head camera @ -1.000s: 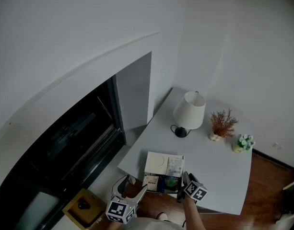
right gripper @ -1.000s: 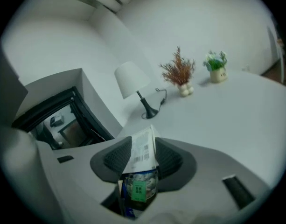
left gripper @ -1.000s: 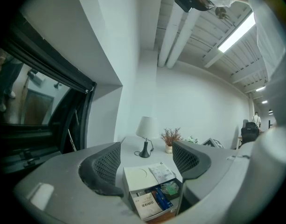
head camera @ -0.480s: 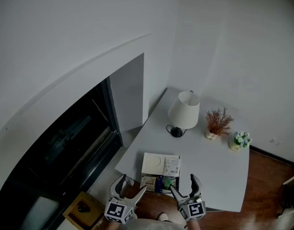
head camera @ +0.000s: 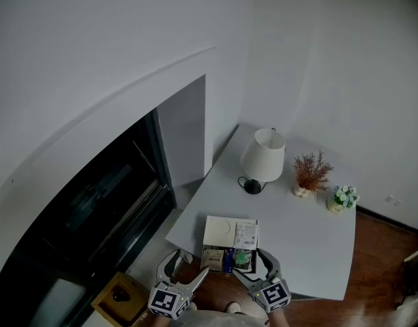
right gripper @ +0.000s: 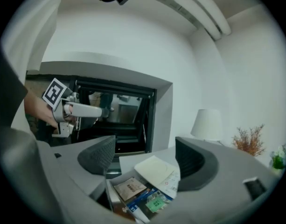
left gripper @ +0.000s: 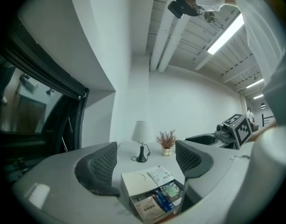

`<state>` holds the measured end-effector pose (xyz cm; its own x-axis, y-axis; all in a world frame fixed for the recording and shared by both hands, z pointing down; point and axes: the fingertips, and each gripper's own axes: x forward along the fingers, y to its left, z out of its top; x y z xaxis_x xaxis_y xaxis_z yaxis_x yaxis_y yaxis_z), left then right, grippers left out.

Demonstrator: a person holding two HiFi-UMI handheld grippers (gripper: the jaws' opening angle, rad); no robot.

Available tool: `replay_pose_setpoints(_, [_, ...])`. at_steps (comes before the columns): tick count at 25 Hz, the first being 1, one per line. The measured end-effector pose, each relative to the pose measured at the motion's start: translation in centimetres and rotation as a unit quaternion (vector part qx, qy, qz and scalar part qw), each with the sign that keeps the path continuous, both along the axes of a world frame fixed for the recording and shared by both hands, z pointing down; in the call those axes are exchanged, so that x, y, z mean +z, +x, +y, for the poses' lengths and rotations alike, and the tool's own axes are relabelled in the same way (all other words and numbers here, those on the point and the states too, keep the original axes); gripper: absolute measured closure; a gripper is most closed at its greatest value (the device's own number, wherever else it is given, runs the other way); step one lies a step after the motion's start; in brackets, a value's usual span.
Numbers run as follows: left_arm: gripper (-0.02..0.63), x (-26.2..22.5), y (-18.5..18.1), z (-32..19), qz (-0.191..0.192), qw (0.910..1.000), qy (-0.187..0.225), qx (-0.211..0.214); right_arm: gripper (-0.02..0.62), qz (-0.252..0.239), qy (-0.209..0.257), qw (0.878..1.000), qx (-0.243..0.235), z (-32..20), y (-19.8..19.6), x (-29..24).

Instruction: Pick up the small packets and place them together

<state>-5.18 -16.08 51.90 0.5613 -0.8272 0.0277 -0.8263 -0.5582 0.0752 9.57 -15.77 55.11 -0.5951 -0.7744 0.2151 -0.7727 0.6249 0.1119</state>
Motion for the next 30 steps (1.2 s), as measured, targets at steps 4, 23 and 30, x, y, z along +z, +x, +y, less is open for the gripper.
replay_pose_setpoints(4, [0.213, 0.2, -1.1, 0.1, -0.005, 0.9998, -0.007, -0.017, 0.201, 0.070, -0.070, 0.991, -0.089, -1.5, -3.3, 5.7])
replay_pose_setpoints(23, [0.213, 0.6, -5.2, 1.3, -0.015, 0.9965, -0.038, -0.073, 0.284, 0.386, -0.251, 0.858, -0.227, -5.0, -8.4, 27.6])
replay_pose_setpoints(30, [0.213, 0.8, -6.8, 1.1, -0.001, 0.9941, -0.042, -0.100, 0.412, 0.421, -0.210, 0.856, -0.212, -5.3, -8.4, 27.7])
